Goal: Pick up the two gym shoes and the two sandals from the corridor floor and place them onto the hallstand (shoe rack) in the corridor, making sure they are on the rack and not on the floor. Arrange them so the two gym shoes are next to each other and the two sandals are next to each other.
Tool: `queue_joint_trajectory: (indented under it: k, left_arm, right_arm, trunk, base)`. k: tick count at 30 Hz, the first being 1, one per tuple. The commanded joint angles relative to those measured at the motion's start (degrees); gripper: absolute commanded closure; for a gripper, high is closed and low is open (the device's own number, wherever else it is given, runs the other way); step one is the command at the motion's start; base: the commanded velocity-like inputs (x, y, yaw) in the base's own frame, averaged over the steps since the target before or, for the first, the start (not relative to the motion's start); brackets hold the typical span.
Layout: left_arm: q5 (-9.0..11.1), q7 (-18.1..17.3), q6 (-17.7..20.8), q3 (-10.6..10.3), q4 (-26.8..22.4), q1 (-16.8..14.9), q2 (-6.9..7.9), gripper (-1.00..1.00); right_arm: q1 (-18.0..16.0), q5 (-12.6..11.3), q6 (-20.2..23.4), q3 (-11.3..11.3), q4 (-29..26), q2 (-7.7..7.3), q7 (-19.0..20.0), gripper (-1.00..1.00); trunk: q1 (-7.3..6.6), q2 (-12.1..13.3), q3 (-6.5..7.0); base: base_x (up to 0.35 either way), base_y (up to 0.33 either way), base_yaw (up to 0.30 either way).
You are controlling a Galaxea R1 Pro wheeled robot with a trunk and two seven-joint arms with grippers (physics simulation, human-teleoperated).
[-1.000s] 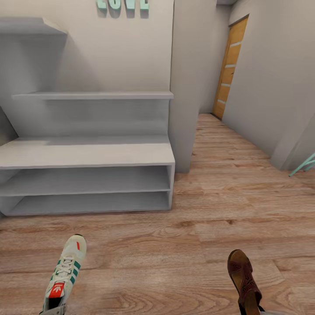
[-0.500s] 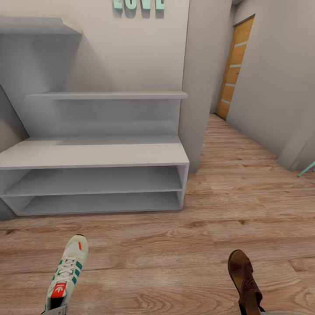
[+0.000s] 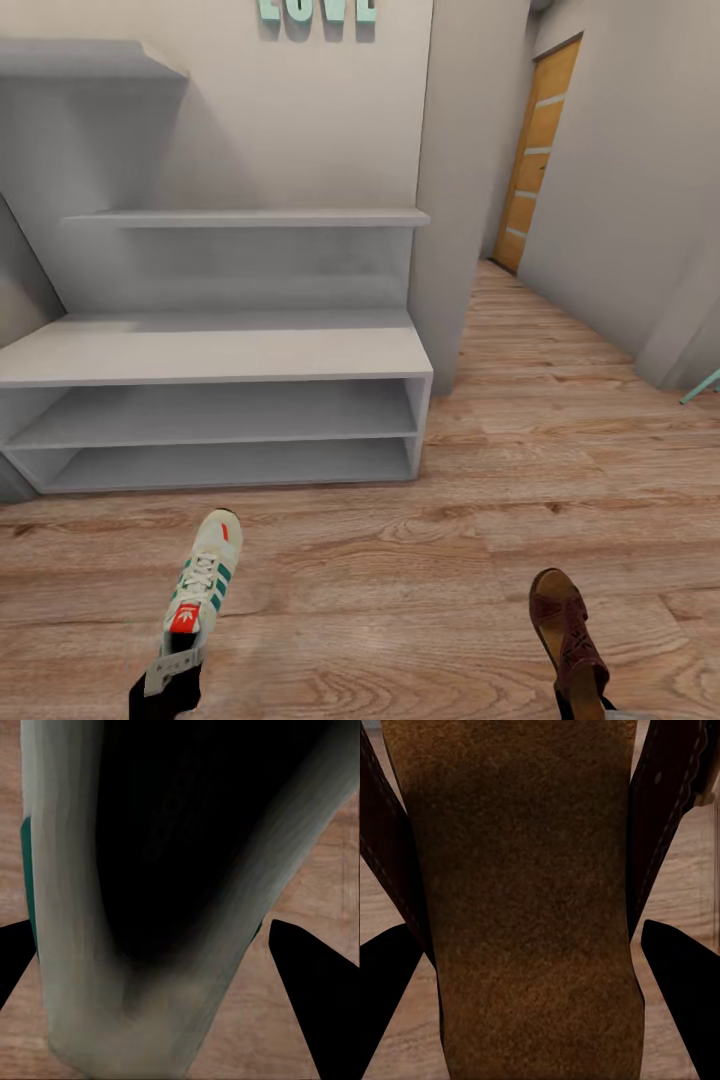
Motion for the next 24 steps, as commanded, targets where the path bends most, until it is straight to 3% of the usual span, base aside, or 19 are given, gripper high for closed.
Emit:
queue_joint_trajectory:
  k: [1, 4, 5, 7, 13, 17, 20, 21, 23, 24]
  left_arm:
    - [-0.19, -0.41, 1.45, 0.28, -0.05, -0.87, -0.08, 1.0]
    - [-0.25, -0.31, 8.1, -0.97, -0.44, -3.79, -0.25, 1.0]
    - [-0.28, -0.26, 11.36, -1.31, -0.59, -5.33, -0.29, 1.0]
    - [-0.3, -0.22, 14.29, -1.53, -0.69, -6.99, -0.31, 1.0]
    - [-0.74, 0.03, 25.53, -2.87, -0.79, -14.71, -0.83, 1.0]
    - [-1.68, 0.38, 33.41, -5.06, -0.8, -19.14, -1.99, 1.0]
    - [-2.79, 3.01, 39.86, -8.02, -0.85, -23.27, -3.31, 1.0]
    - [-3.24, 8.26, 44.29, -10.28, -0.74, -27.23, -4.04, 1.0]
    - [-3.37, 11.74, 48.14, -11.0, -0.56, -30.06, -4.59, 1.0]
    - [-3.45, 13.67, 53.1, -11.33, -0.63, -32.75, -5.05, 1.0]
  right_arm:
    - [-0.05, 0.06, -0.14, -0.4, 0.04, -0.15, 0.59, 1.0]
    - [-0.06, -0.19, -0.05, -0.63, 0.06, -1.1, 0.55, 1.0]
    - [-0.06, -0.62, -0.02, -1.27, 0.05, -1.73, 0.57, 1.0]
    - [-0.06, -1.29, 0.03, -2.48, 0.04, -2.54, 0.58, 1.0]
    - [-0.03, -4.77, 0.44, -10.55, 0.0, -6.07, 0.75, 1.0]
    - [-0.05, -5.31, 0.52, -12.36, -0.29, -7.1, 0.77, 1.0]
    - [-0.06, -5.49, 0.59, -12.96, -1.07, -7.69, 0.78, 1.0]
    - [-0.06, -5.55, 0.83, -13.15, -1.48, -8.0, 0.78, 1.0]
    - [-0.04, -5.56, 1.45, -13.16, -1.62, -8.04, 0.82, 1.0]
    - [-0.04, -5.55, 1.85, -12.97, -1.7, -7.86, 0.91, 1.0]
  trunk:
    - [-0.01, -0.02, -0.06]
    - [-0.01, -0.02, -0.06]
    - [-0.01, -0.02, -0.06]
    - [-0.01, -0.02, -0.06]
    - [-0.01, -0.02, -0.06]
    - [-0.01, -0.02, -0.06]
    - [-0.01, -0.02, -0.06]
    - [-0.01, -0.02, -0.06]
    - [-0.01, -0.02, -0.06]
    - [-0.01, -0.02, -0.06]
  base:
    - [0.0, 0.0, 0.0]
    - [0.0, 0.0, 0.0]
    - [0.0, 0.0, 0.0]
    - [0.0, 0.0, 0.0]
    - [0.0, 0.0, 0.0]
    - [0.0, 0.0, 0.0]
    - [0.0, 0.0, 0.0]
    - [0.0, 0.0, 0.0]
    - [0.0, 0.0, 0.0]
    - [0.0, 0.0, 0.0]
